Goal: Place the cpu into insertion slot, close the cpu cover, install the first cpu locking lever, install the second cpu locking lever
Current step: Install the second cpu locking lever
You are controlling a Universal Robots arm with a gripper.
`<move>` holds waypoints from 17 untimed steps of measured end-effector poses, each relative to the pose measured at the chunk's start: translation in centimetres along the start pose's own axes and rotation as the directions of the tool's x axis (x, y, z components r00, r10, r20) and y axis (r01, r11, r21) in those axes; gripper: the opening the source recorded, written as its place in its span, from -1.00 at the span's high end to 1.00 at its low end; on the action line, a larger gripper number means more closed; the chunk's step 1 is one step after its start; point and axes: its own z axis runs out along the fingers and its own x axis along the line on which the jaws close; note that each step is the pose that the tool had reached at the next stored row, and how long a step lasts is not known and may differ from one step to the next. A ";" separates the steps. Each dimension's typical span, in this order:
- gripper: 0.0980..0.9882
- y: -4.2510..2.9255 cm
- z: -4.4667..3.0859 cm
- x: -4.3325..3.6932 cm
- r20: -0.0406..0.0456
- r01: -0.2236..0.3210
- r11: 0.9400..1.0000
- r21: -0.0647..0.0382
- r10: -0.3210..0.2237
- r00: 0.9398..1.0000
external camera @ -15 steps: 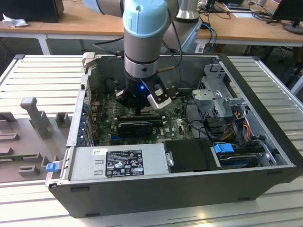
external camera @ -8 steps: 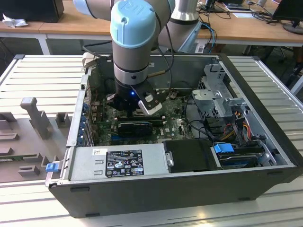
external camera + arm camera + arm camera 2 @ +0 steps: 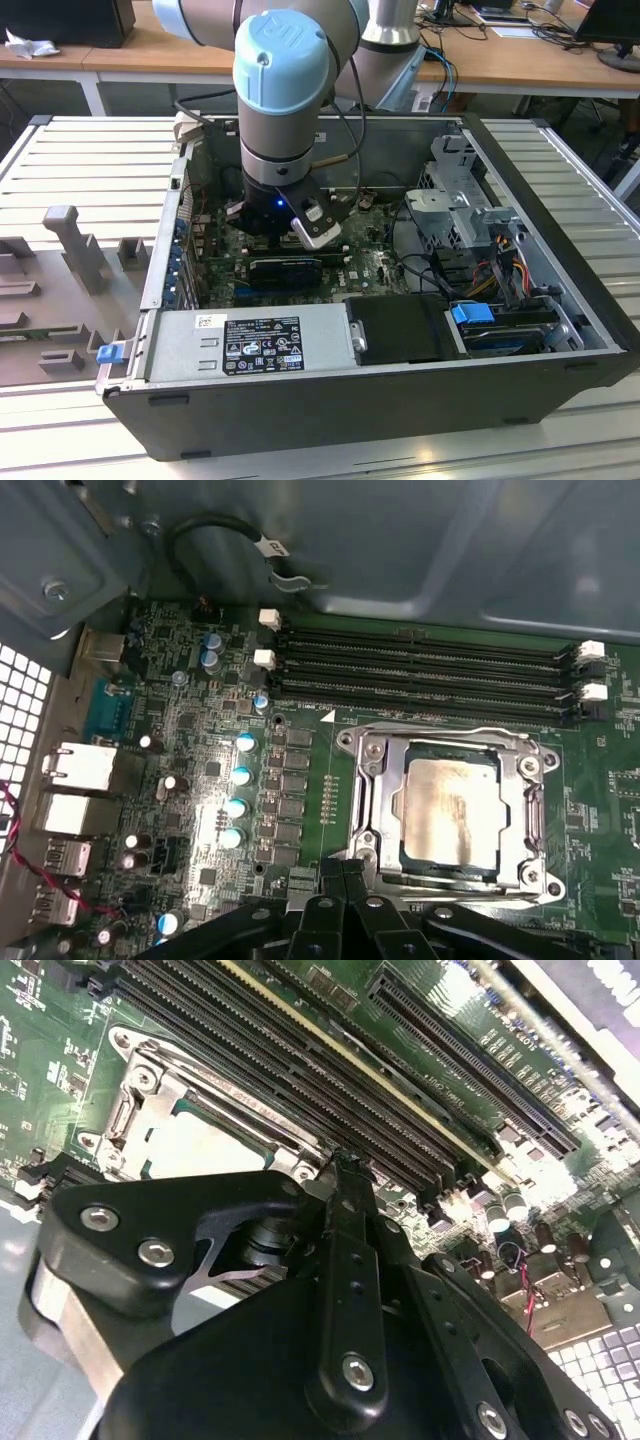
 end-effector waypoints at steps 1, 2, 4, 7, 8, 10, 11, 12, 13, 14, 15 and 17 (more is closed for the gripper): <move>0.98 -0.01 0.02 0.00 0.000 0.000 1.000 -0.002 0.000 1.000; 0.98 -0.01 0.05 0.00 0.000 0.000 1.000 -0.003 0.000 1.000; 0.98 -0.03 0.12 0.00 0.000 0.001 1.000 -0.007 -0.001 1.000; 0.98 -0.07 0.28 0.00 0.001 0.002 1.000 -0.015 -0.002 1.000; 0.98 -0.09 0.37 0.00 0.001 0.002 1.000 -0.019 -0.002 1.000; 0.98 -0.11 0.42 0.00 0.001 0.003 1.000 -0.022 -0.003 1.000; 0.98 -0.12 0.49 0.00 0.002 0.003 1.000 -0.027 -0.003 1.000; 0.98 -0.14 0.54 0.01 0.002 0.004 1.000 -0.031 -0.004 1.000; 0.98 -0.13 0.55 0.01 0.002 0.004 0.999 -0.033 -0.004 1.000; 0.98 -0.13 0.54 0.01 0.002 0.004 0.999 -0.034 -0.004 1.000; 0.98 -0.08 0.32 0.01 0.003 0.004 0.999 -0.034 -0.004 1.000; 0.98 0.12 -0.48 0.01 0.002 0.004 0.999 -0.034 -0.004 1.000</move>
